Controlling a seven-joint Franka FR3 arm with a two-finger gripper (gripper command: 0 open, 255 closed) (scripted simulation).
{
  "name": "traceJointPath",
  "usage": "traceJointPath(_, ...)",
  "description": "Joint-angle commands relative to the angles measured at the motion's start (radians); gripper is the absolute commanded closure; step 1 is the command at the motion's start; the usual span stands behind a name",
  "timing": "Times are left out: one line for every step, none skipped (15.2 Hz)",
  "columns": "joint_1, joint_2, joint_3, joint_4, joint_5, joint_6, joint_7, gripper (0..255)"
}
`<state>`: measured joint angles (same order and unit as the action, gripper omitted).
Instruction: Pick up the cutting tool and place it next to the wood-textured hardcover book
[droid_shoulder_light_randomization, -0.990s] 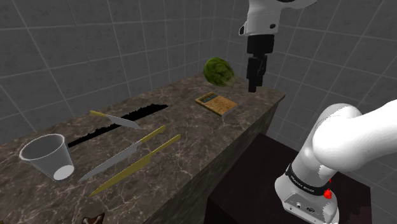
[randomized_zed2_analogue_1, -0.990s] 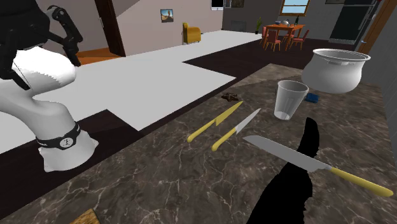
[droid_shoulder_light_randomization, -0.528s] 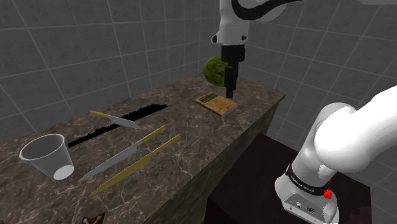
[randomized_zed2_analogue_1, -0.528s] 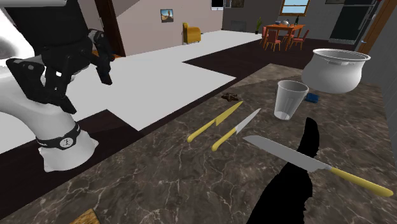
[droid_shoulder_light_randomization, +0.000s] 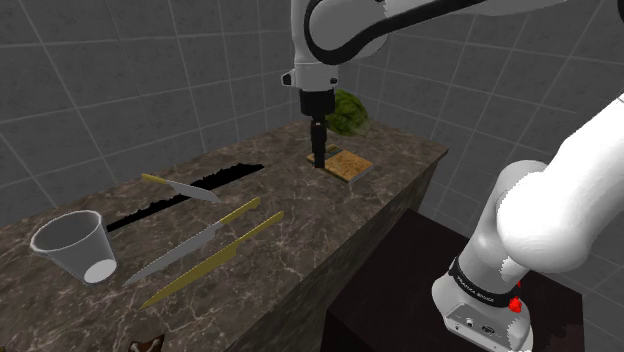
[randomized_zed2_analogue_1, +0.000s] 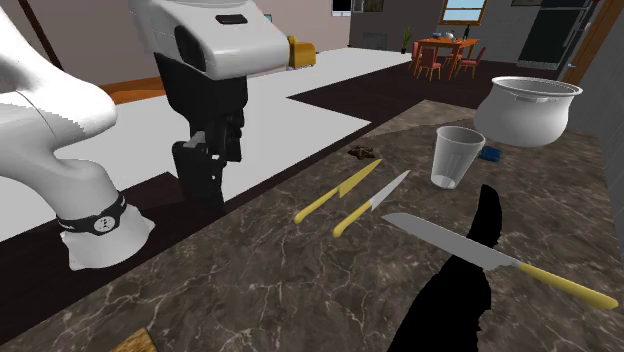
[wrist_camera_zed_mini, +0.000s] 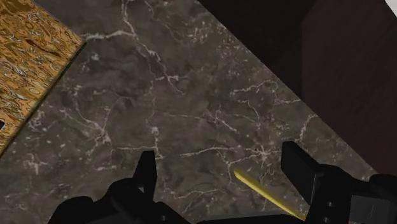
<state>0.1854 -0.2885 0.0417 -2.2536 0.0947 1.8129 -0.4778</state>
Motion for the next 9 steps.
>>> traceJointPath(0.021,0.063,0.018,0.033,-0.005,0.042,-0.036,0)
traceJointPath(0.031,0.094,0.026,0.053,-0.009,0.059,-0.053,0)
traceJointPath(0.04,0.125,0.034,0.073,-0.013,0.076,-0.07,0)
traceJointPath(0.049,0.156,0.042,0.093,-0.018,0.092,-0.087,0)
traceJointPath(0.058,0.186,0.051,0.114,-0.024,0.107,-0.103,0)
traceJointPath(0.067,0.215,0.06,0.135,-0.03,0.121,-0.118,0)
traceJointPath(0.075,0.245,0.069,0.157,-0.037,0.134,-0.133,0)
traceJointPath(0.084,0.274,0.078,0.178,-0.044,0.147,-0.148,0)
traceJointPath(0.093,0.302,0.087,0.2,-0.052,0.159,-0.161,0)
